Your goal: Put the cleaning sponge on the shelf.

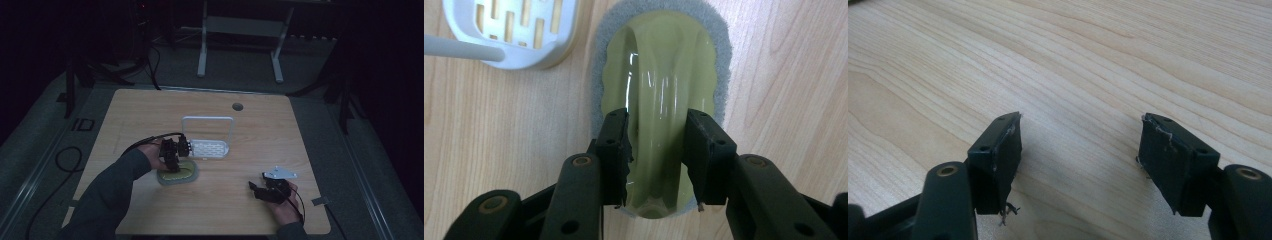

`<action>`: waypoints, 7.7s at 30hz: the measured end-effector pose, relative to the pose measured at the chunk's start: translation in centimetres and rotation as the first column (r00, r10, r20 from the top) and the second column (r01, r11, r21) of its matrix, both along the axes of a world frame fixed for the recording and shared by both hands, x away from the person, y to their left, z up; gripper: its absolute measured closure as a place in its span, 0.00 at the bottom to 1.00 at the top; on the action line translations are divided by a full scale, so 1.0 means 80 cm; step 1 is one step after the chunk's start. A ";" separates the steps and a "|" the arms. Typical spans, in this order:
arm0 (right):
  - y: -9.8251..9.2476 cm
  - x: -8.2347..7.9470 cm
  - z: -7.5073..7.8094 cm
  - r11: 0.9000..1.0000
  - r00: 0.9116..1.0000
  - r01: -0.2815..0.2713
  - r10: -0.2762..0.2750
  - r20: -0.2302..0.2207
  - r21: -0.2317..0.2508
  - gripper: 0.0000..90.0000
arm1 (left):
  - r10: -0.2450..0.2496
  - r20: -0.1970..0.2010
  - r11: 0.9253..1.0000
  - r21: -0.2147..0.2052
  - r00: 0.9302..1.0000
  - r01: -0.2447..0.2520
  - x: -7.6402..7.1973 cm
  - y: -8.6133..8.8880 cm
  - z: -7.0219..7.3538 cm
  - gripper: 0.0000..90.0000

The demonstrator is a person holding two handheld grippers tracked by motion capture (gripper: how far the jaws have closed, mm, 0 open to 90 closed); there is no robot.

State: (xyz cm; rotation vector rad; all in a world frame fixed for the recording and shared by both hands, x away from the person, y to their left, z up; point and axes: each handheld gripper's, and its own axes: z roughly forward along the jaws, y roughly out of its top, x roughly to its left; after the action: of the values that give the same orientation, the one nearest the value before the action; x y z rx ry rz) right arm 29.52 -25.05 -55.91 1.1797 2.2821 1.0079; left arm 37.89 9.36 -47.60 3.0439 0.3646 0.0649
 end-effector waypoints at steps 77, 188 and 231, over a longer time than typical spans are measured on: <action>0.000 0.000 0.000 1.000 1.000 0.000 0.000 0.000 0.000 0.37 | -0.065 0.112 0.997 -0.029 0.992 0.069 0.004 -0.040 0.023 0.79; 0.000 -0.001 0.000 1.000 1.000 0.001 -0.001 0.001 -0.001 0.36 | -0.172 0.413 0.985 0.041 0.894 0.171 0.037 -0.104 0.007 0.79; 0.000 -0.002 0.000 1.000 1.000 0.002 -0.002 -0.001 0.000 0.36 | -0.044 0.349 0.990 -0.111 0.936 0.088 0.023 -0.083 0.045 0.65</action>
State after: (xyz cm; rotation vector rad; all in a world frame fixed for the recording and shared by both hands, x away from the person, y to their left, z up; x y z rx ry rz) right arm 29.32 -25.02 -55.91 1.1820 2.2811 1.0076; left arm 39.70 2.70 -44.04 2.8397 0.2281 0.5437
